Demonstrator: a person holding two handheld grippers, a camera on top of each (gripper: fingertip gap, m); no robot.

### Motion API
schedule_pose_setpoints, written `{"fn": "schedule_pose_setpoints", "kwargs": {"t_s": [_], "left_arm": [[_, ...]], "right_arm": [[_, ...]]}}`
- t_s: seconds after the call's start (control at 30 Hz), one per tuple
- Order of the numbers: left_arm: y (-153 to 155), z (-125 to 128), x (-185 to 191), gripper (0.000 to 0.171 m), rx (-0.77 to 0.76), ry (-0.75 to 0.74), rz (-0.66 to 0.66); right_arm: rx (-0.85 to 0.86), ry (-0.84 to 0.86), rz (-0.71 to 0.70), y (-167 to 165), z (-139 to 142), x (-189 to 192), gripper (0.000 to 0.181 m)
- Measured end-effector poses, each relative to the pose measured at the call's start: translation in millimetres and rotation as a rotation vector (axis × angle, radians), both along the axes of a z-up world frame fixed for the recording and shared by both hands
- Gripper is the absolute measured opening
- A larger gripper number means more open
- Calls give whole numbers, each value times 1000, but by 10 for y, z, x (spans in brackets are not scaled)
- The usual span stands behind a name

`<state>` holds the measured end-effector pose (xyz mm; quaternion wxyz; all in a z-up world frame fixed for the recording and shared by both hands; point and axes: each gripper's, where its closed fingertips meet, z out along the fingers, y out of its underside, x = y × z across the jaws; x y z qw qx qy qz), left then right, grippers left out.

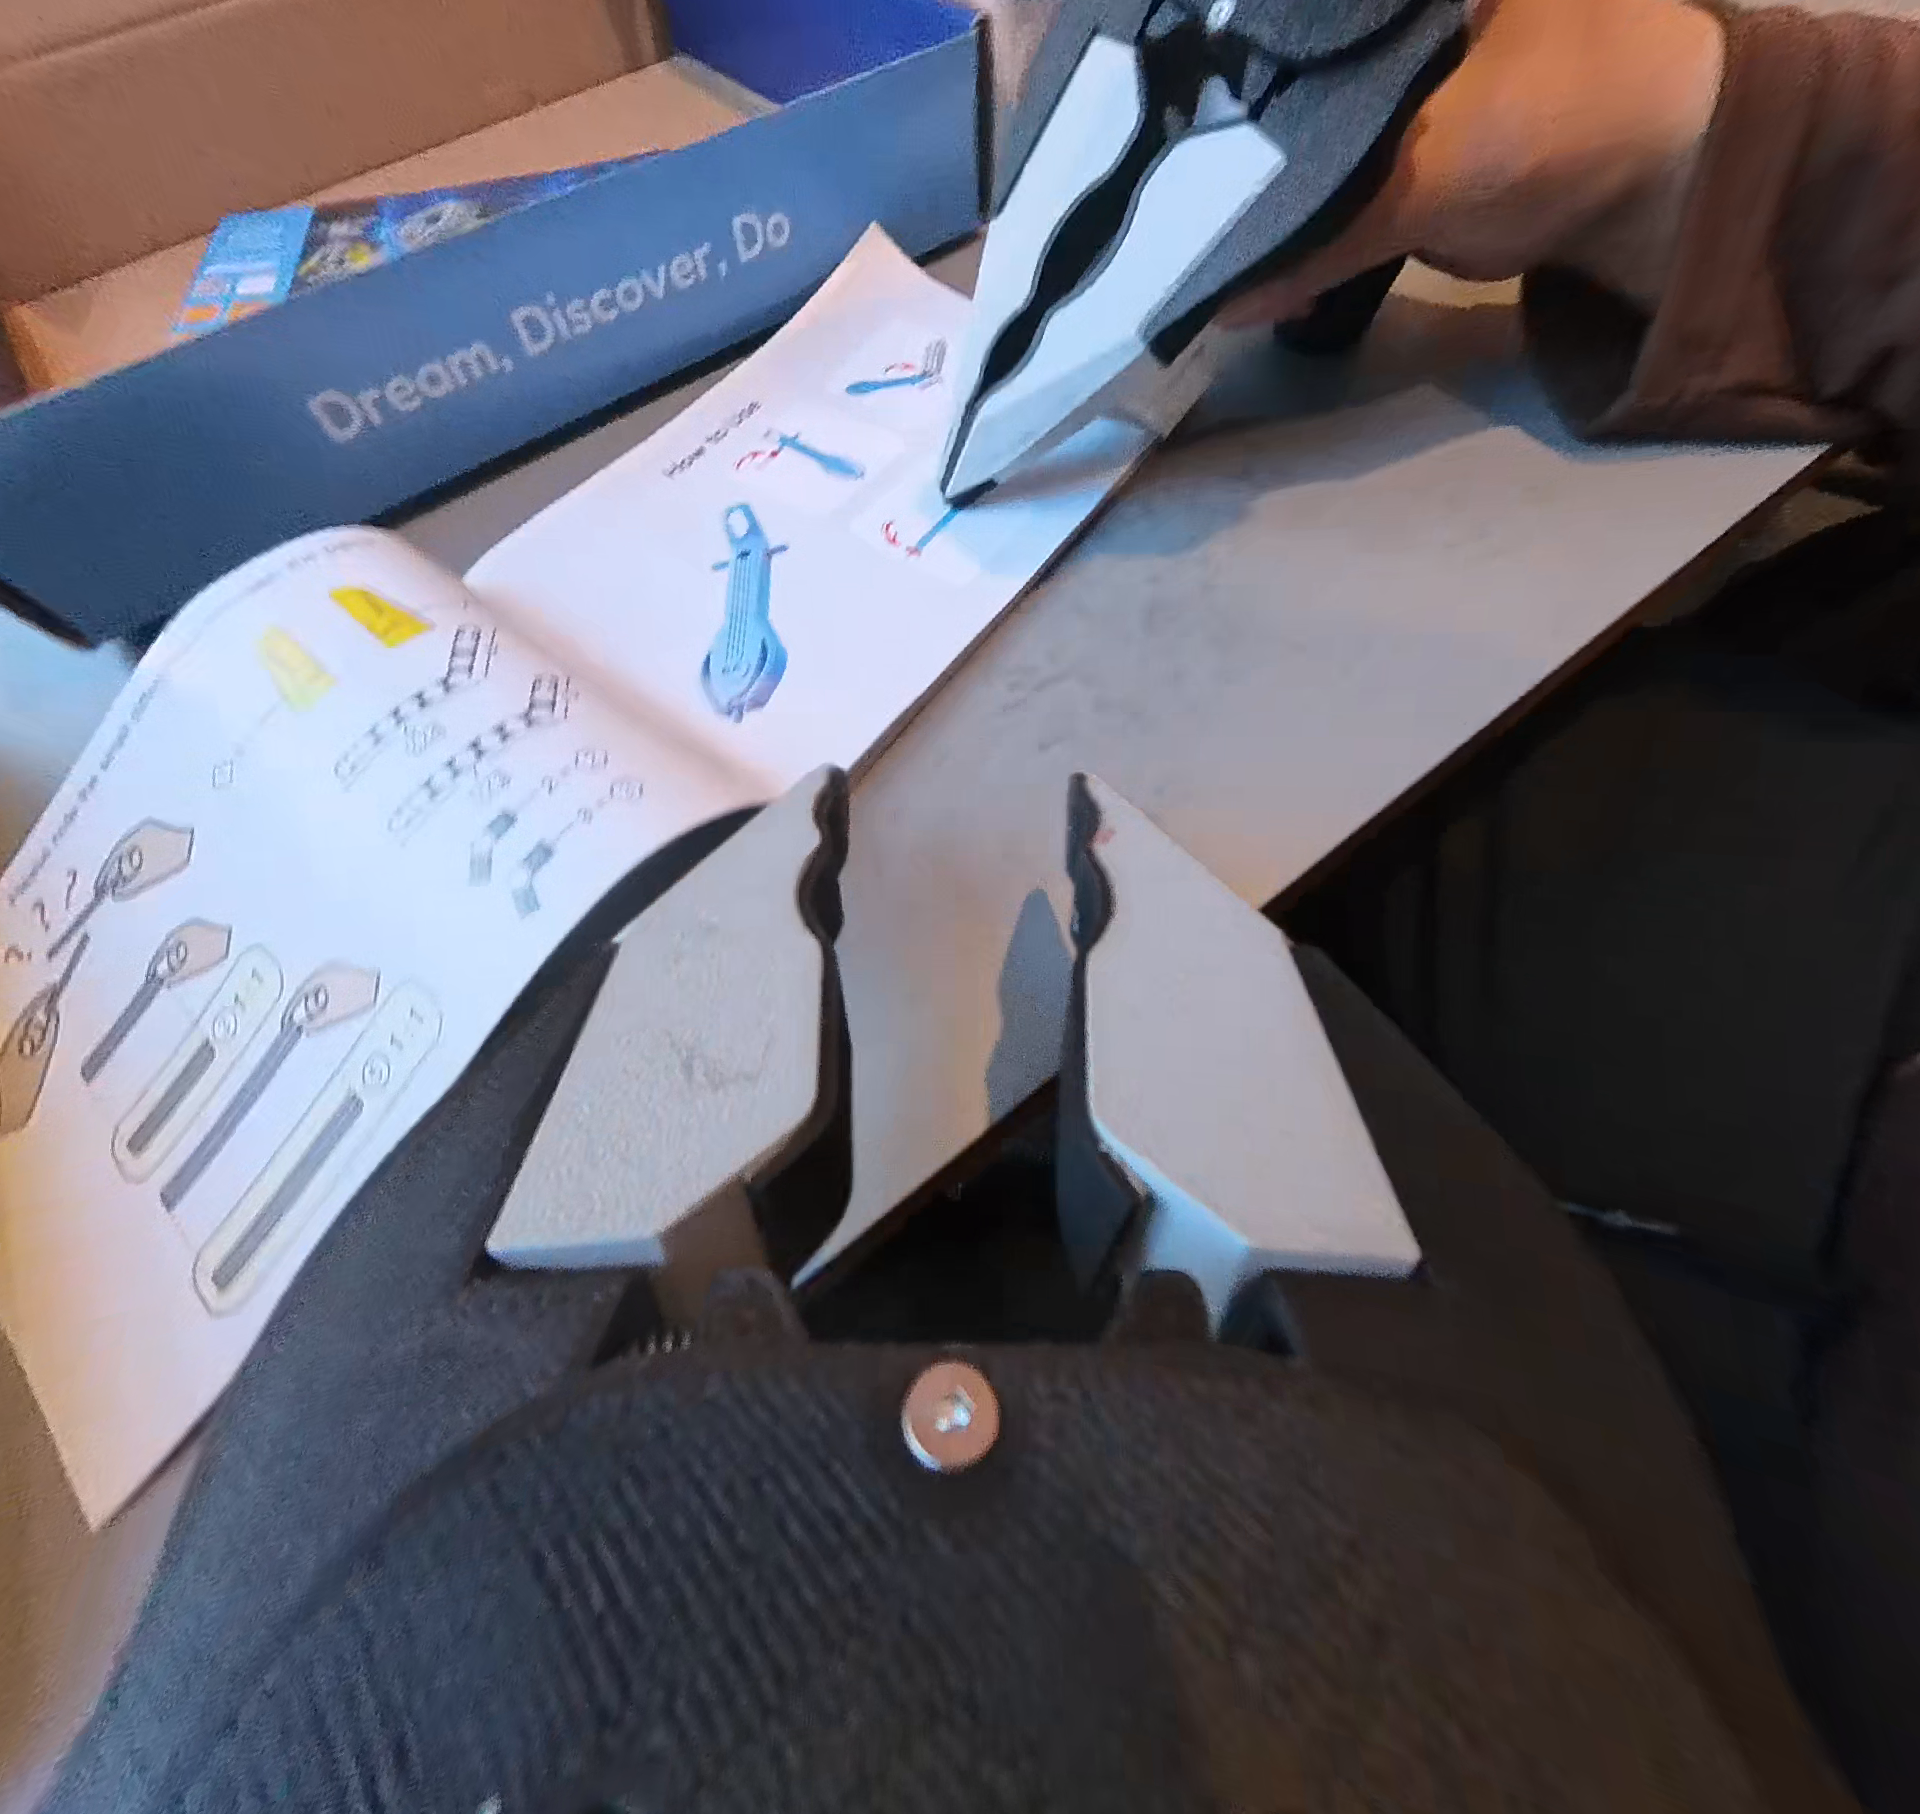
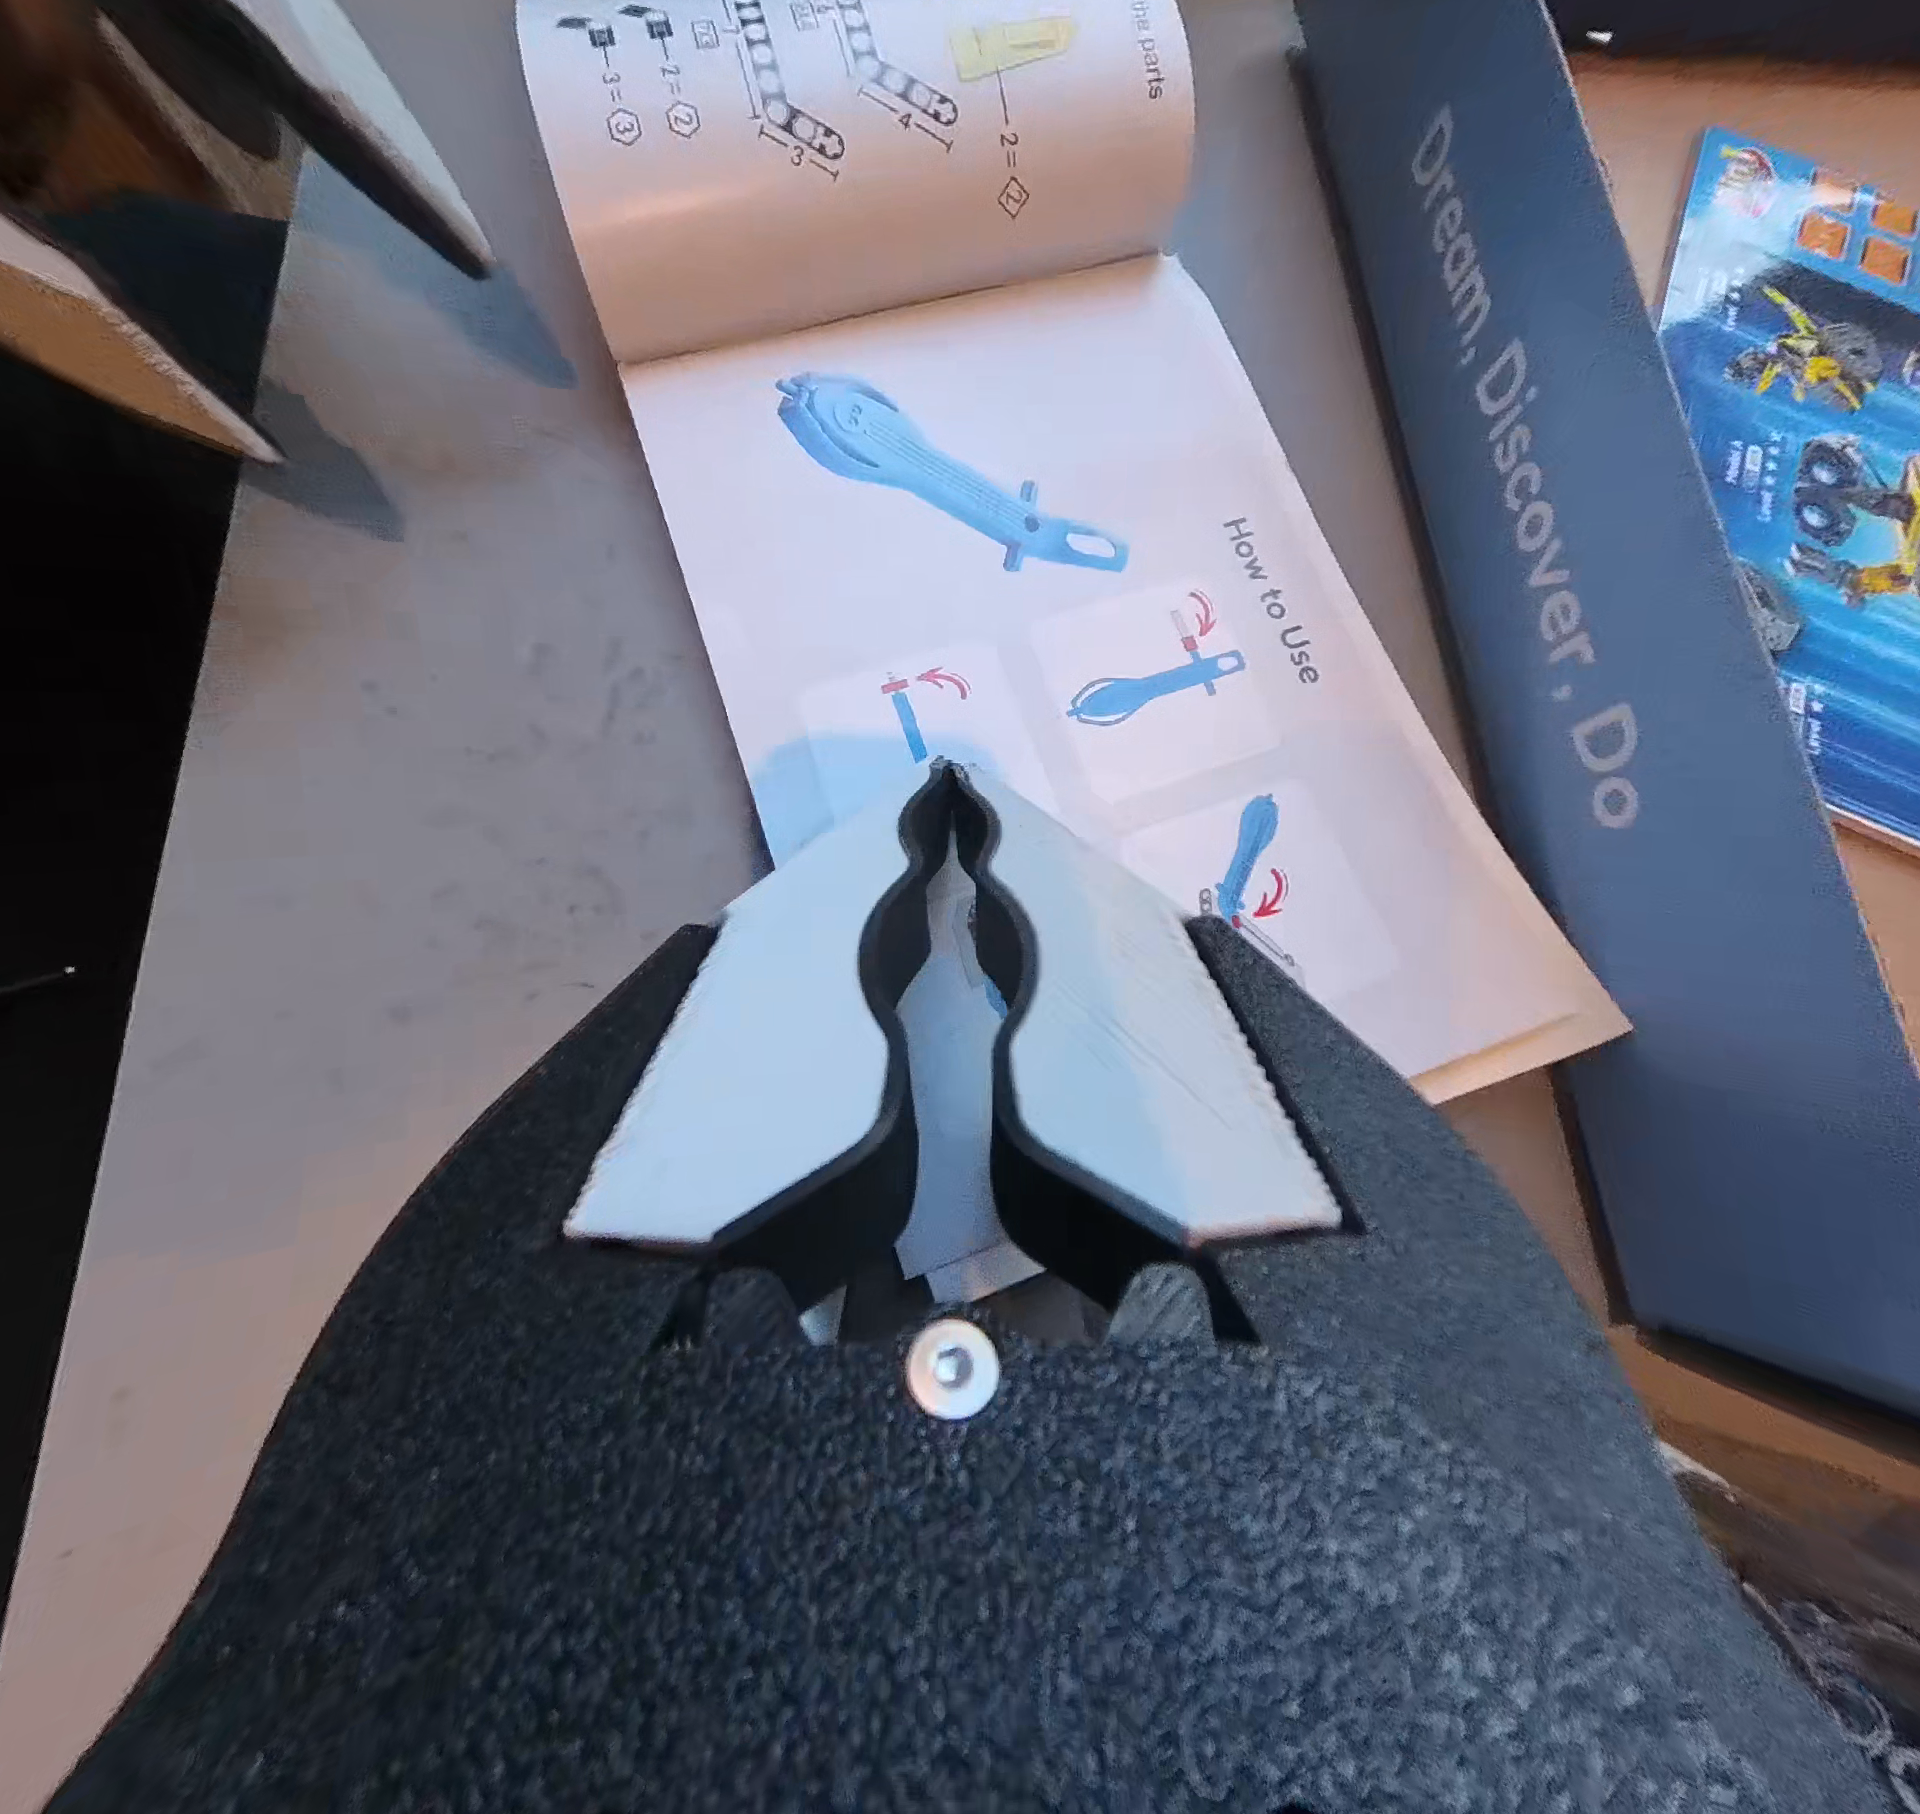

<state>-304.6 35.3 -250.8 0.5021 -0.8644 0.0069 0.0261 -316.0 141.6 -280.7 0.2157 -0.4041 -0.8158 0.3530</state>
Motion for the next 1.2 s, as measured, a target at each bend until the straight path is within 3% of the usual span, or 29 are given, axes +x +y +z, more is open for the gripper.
{"fn": "schedule_pose_setpoints", "kwargs": {"t_s": [0.2, 0.4, 0.5, 0.6, 0.7, 0.83, 1.2], "left_arm": [[320, 103, 65, 49, -75, 77, -51], [475, -87, 9, 47, -234, 159, -101], [507, -156, -81, 43, -297, 175, -54], [550, -104, -57, 42, -253, 68, -33], [513, -117, -77, 44, -255, 43, -19], [407, -197, -125, 44, -290, 64, -9], [224, -149, -278, 43, -299, 81, 31]], "right_arm": [[-50, -40, 54, -117, -5, 95, 0], [-93, -68, 114, -273, 14, 192, 2], [-82, -12, 81, -200, 117, 160, 14], [-79, 31, 69, -118, 236, 184, 29], [-59, -47, 116, -127, 106, 354, 57], [11, -79, 160, -137, -39, 512, 72], [8, -38, 143, -148, -38, 428, 49]]}}
